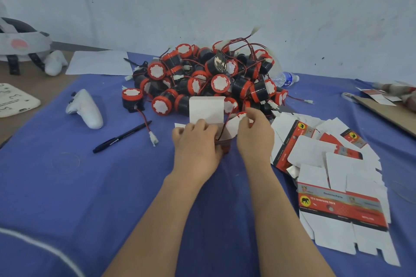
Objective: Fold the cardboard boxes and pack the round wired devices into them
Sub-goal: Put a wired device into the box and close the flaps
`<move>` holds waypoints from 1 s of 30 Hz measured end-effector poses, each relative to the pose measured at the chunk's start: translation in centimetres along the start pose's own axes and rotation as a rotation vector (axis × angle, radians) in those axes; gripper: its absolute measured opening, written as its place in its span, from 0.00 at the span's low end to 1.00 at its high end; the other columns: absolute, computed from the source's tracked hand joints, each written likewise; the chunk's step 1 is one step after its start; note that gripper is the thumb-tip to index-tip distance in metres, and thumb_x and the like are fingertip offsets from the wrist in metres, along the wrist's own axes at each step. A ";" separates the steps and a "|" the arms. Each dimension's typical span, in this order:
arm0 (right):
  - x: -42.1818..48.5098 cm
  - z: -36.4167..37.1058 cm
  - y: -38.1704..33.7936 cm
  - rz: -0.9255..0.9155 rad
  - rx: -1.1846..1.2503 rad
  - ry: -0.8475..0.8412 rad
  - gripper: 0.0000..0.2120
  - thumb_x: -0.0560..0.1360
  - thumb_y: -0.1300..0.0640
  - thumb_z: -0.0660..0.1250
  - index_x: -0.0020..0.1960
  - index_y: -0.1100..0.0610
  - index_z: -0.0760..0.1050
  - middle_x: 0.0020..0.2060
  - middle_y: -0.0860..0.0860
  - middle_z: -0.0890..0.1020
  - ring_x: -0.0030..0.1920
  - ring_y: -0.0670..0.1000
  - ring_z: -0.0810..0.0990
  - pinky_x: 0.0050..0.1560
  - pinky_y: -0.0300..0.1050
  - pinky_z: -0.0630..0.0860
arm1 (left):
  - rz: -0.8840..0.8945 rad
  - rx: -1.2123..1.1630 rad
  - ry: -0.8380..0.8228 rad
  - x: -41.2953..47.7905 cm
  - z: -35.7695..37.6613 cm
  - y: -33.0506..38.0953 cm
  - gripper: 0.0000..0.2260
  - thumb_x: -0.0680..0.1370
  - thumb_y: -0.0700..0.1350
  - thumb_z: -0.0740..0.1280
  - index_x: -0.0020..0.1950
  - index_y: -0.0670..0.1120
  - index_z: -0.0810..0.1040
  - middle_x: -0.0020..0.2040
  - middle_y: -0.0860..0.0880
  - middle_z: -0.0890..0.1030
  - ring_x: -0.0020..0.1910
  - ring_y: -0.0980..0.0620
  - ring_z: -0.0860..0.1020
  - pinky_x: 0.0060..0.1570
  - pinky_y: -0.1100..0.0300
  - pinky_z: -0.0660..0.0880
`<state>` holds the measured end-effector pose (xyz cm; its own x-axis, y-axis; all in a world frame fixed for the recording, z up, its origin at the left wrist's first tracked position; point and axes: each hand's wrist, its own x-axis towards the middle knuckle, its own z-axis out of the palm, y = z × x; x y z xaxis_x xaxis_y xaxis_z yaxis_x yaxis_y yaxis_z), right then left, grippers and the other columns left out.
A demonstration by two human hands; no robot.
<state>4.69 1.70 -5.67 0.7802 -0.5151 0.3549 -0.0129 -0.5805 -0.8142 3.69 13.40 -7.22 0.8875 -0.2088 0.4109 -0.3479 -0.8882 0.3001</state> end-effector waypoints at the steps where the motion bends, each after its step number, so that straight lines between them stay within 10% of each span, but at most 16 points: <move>1: 0.1 0.1 0.2 0.028 0.025 -0.042 0.16 0.81 0.59 0.56 0.67 0.56 0.71 0.60 0.52 0.78 0.55 0.51 0.75 0.46 0.33 0.62 | -0.002 -0.012 0.002 0.1 -0.1 -0.1 0.10 0.78 0.51 0.63 0.58 0.52 0.74 0.56 0.53 0.73 0.56 0.49 0.71 0.52 0.55 0.56; 11: 0.2 0.5 -0.1 0.116 0.555 -0.103 0.21 0.78 0.58 0.65 0.70 0.56 0.68 0.47 0.46 0.81 0.46 0.37 0.77 0.41 0.22 0.70 | 0.000 -0.125 0.032 0.3 -0.2 -0.5 0.06 0.77 0.52 0.65 0.50 0.51 0.76 0.51 0.54 0.76 0.52 0.51 0.73 0.54 0.54 0.58; 18: -0.4 0.5 -0.8 -0.295 0.083 0.123 0.09 0.77 0.60 0.66 0.56 0.57 0.81 0.49 0.50 0.74 0.54 0.53 0.72 0.52 0.43 0.72 | -0.026 -0.095 0.102 0.2 0.9 -0.5 0.06 0.80 0.49 0.62 0.55 0.50 0.75 0.54 0.53 0.75 0.54 0.51 0.72 0.53 0.57 0.54; 23: -0.5 -0.3 -0.9 -0.163 0.169 -0.017 0.11 0.78 0.59 0.64 0.56 0.55 0.81 0.45 0.48 0.81 0.44 0.44 0.77 0.46 0.34 0.71 | -0.048 -0.121 0.125 0.2 1.3 -0.6 0.06 0.80 0.46 0.62 0.56 0.50 0.75 0.55 0.53 0.75 0.55 0.51 0.71 0.54 0.58 0.54; 30: -0.5 -0.8 -1.5 -0.009 0.292 -0.209 0.17 0.79 0.48 0.61 0.42 0.56 0.83 0.37 0.53 0.83 0.40 0.48 0.78 0.45 0.46 0.75 | -0.070 -0.157 0.133 0.1 1.5 -0.6 0.06 0.80 0.44 0.63 0.56 0.50 0.75 0.58 0.53 0.76 0.55 0.50 0.72 0.56 0.58 0.55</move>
<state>3.80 2.35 -4.27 0.8908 -0.3531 0.2860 0.1508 -0.3640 -0.9191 4.49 13.32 -8.63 0.8670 -0.0836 0.4913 -0.3387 -0.8220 0.4578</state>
